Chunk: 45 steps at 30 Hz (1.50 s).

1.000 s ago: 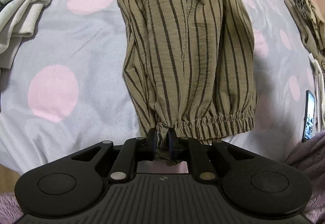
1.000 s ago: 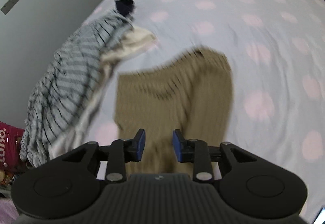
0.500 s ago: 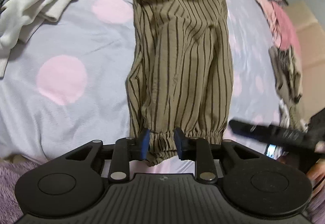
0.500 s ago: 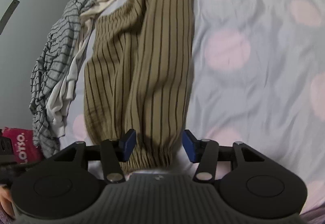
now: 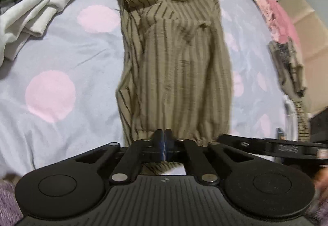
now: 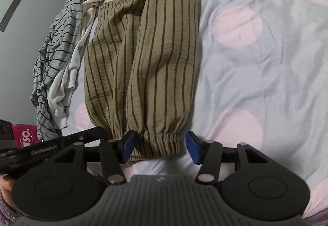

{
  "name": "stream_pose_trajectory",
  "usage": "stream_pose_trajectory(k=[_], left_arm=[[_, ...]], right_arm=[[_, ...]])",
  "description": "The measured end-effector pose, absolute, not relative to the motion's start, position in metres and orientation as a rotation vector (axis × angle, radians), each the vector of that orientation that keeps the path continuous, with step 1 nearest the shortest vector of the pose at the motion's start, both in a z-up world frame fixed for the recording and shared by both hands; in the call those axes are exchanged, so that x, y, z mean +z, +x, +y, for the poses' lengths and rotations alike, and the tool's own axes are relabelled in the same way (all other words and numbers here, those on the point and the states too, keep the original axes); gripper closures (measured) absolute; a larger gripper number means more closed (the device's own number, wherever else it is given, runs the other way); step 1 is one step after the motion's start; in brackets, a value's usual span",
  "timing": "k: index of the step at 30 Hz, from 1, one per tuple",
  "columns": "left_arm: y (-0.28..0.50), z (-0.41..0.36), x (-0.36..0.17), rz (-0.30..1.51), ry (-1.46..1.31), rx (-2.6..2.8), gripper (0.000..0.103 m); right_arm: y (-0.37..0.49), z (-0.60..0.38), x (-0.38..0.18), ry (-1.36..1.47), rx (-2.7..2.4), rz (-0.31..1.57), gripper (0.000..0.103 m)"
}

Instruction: Fold clothes

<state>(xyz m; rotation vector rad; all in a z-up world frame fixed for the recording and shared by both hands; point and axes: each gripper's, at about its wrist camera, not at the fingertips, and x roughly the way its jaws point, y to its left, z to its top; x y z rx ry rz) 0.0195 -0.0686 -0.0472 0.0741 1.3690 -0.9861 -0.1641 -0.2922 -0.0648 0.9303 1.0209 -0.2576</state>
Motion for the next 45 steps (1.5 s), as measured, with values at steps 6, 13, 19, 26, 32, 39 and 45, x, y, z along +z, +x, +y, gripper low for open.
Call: stream_pose_trajectory(k=[6, 13, 19, 26, 32, 39, 45], left_arm=[[0.018, -0.061, -0.067, 1.442, 0.098, -0.928, 0.103], [0.028, -0.069, -0.055, 1.372, 0.014, -0.981, 0.083], [0.03, -0.095, -0.075, 1.364, 0.1, -0.966, 0.083], [0.035, -0.086, -0.069, 1.341, 0.082, -0.928, 0.083], [0.03, -0.09, -0.077, 1.364, 0.142, -0.891, 0.08], [0.034, -0.083, -0.082, 1.416, 0.097, -0.863, 0.073], [0.027, -0.084, -0.074, 1.373, 0.087, -0.891, 0.094]], right_arm=[[-0.161, -0.292, -0.074, 0.945, -0.256, 1.038, 0.046], [-0.159, -0.292, -0.081, 0.947, -0.265, 1.047, 0.046], [-0.158, -0.292, -0.084, 0.946, -0.262, 1.054, 0.046], [-0.165, -0.295, -0.084, 0.948, -0.261, 1.051, 0.046], [-0.164, -0.294, -0.083, 0.945, -0.264, 1.05, 0.046], [-0.166, -0.294, -0.086, 0.939, -0.265, 1.054, 0.045], [-0.161, -0.291, -0.089, 0.926, -0.263, 1.055, 0.053]])
